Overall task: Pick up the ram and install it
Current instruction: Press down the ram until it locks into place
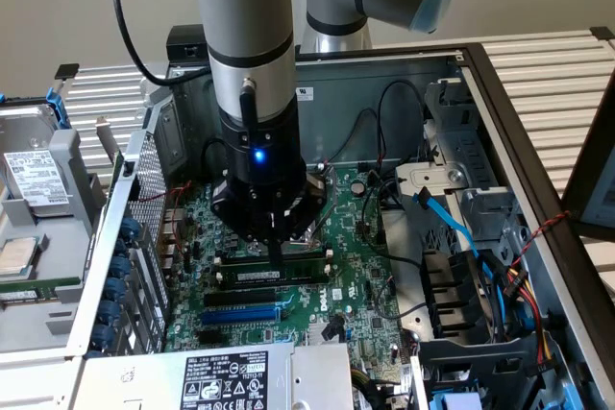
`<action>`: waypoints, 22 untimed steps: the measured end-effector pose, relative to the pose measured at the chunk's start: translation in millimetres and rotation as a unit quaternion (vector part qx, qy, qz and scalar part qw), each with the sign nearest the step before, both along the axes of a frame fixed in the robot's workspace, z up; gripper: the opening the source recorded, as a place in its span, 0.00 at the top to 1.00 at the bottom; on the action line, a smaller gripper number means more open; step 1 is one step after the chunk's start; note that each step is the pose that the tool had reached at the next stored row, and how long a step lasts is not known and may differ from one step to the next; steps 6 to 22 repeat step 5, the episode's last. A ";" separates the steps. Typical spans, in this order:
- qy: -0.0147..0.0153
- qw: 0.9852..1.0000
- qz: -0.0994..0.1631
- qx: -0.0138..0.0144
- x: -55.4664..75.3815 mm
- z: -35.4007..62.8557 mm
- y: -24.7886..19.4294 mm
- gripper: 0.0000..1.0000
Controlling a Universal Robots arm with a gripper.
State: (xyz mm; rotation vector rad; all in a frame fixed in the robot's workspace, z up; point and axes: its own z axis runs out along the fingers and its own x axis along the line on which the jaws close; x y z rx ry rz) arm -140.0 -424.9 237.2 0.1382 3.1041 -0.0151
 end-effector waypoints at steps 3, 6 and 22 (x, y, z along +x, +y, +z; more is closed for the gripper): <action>0.000 1.000 0.000 0.000 0.0 0.0 0.0 0.89; 0.000 1.000 0.000 0.000 0.0 0.0 0.0 0.89; 0.000 1.000 0.000 0.000 0.0 0.0 0.0 0.89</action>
